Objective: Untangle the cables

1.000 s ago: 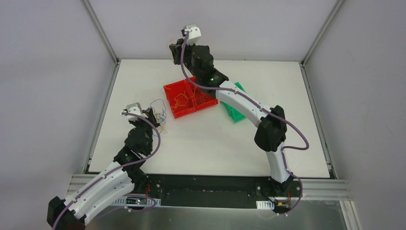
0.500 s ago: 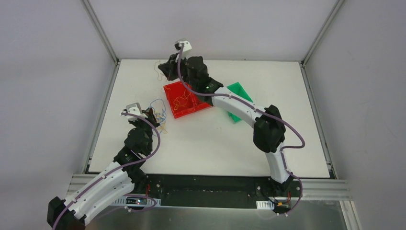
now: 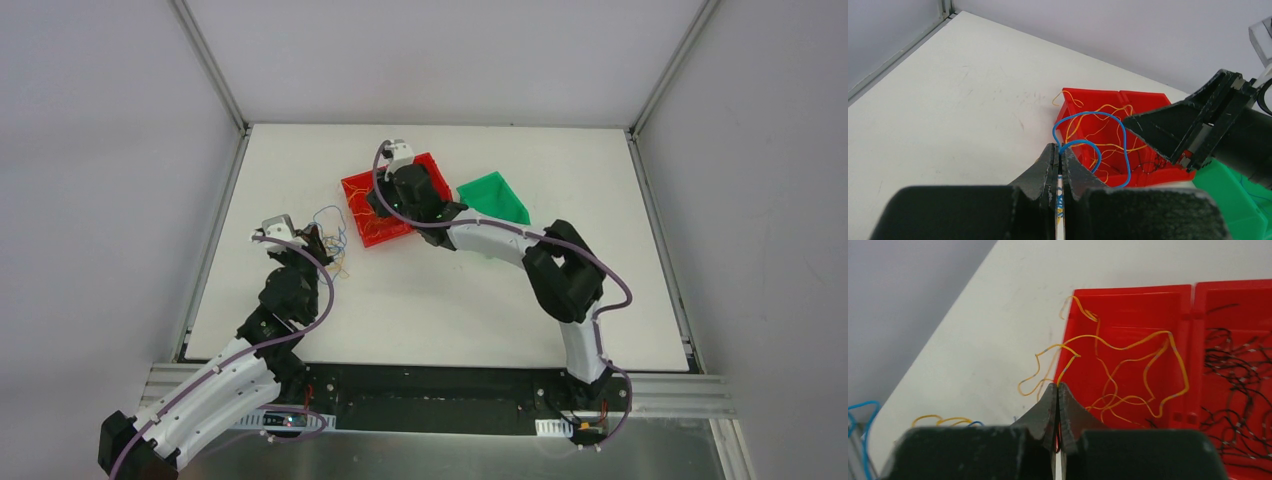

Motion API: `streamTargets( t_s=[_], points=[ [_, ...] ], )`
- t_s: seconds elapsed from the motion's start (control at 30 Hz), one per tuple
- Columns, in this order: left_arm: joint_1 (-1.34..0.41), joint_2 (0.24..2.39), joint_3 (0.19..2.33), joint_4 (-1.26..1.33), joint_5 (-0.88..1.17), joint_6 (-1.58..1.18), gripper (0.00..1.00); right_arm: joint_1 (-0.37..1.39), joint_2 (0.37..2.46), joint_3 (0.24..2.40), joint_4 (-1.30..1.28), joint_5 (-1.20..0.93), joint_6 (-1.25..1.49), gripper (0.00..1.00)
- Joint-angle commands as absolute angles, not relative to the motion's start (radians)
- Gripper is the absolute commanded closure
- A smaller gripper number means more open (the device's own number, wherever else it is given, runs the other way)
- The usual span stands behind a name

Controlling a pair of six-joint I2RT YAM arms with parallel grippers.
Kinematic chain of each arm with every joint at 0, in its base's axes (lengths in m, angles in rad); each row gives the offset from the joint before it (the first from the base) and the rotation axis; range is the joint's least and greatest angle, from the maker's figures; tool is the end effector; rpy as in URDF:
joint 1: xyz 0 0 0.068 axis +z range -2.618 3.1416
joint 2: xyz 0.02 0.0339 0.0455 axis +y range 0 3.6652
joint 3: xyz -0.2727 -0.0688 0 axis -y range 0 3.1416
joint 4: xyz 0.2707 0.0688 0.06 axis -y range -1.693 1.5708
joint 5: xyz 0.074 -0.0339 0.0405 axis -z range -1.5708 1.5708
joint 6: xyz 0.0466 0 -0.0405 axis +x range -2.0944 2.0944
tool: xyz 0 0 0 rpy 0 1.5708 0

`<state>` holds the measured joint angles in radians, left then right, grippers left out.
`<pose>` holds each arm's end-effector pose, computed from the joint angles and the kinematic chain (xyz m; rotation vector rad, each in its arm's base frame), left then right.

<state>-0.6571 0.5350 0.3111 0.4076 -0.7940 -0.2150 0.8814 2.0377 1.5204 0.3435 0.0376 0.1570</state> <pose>0.1530 -0.0760 0.2704 -0.3518 1.4010 -0.1651 0.3362 0.4051 0.2544 -0.6115 1.6939 0.7209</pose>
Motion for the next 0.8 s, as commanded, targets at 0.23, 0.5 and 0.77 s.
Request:
streamTargets(
  t_s=[0.23, 0.5, 0.77],
  points=[
    [-0.658, 0.528, 0.301, 0.457, -0.802, -0.195, 1.00, 0.796, 1.877, 1.436, 0.375, 0.244, 0.207, 1.00],
    [-0.658, 0.532, 0.301, 0.461, -0.806, -0.189, 1.00, 0.781, 1.847, 1.451, 0.310, 0.287, 0.154, 1.00],
    [-0.658, 0.543, 0.303, 0.465, -0.805, -0.184, 1.00, 0.850, 1.976, 1.570, 0.195, 0.291, 0.020, 1.00]
  ],
)
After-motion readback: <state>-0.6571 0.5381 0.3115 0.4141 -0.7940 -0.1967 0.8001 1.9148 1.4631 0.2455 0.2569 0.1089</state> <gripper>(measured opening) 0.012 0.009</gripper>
